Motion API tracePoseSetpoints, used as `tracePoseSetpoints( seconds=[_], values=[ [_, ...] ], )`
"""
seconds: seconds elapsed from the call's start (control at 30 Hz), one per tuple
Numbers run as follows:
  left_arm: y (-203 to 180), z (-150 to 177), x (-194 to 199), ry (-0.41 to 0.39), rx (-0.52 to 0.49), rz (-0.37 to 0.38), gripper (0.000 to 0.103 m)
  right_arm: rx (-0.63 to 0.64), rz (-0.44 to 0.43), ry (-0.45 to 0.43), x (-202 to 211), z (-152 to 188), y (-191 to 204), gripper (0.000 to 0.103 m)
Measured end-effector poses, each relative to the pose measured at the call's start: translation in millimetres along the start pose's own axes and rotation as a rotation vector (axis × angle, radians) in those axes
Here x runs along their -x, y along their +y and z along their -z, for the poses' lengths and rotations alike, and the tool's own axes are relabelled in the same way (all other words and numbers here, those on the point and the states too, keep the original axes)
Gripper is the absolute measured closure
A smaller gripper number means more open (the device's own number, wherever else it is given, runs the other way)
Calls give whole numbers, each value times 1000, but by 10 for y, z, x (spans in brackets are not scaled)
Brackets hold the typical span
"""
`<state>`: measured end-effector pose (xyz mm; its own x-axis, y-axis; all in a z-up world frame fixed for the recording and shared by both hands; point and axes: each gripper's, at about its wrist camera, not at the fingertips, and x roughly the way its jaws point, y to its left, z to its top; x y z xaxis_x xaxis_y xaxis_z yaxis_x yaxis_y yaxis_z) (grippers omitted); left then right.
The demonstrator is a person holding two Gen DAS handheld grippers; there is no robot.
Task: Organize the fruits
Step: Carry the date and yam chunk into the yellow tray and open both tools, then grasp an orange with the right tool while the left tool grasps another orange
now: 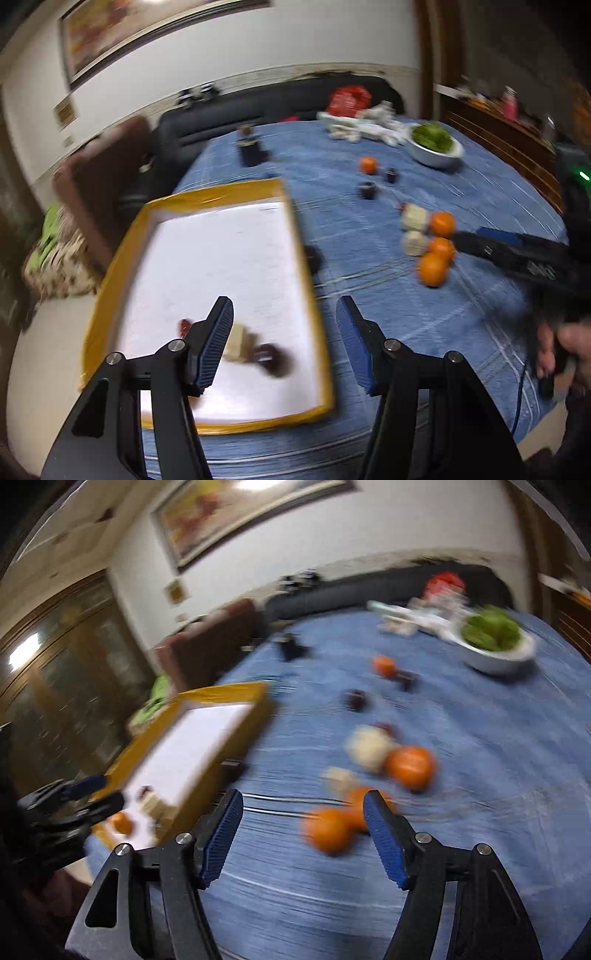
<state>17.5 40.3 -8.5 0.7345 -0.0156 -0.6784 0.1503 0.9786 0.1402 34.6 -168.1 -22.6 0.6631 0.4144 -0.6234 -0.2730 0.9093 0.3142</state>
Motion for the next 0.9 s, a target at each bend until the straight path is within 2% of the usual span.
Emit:
tracePoseSetpoints(
  seconds=[0.13,0.33,0.5,0.6,0.73,0.83,0.9],
  values=[
    [-307,-44,-87,30,-53,64,46,-101,12,27,-66,-11,-456,40],
    [-519,-71,-193,74,-76,91,46,-79,-18,99,-350,-45,-402,54],
    [-615,-81,-268,109,-81,113,46,-92,-4,119,-478,-103,-401,55],
    [-673,-96,-327,126,-81,122,46,-77,-24,163,-492,-119,-448,56],
    [-771,-95,-363,134,-95,128,46,-173,-64,231,-583,-190,-663,57],
    [-810,-99,-402,143,-100,124,46,-125,-54,244,-592,-182,-590,57],
    [-815,-110,-423,149,-97,125,46,-58,-14,254,-614,-179,-482,57]
  ],
)
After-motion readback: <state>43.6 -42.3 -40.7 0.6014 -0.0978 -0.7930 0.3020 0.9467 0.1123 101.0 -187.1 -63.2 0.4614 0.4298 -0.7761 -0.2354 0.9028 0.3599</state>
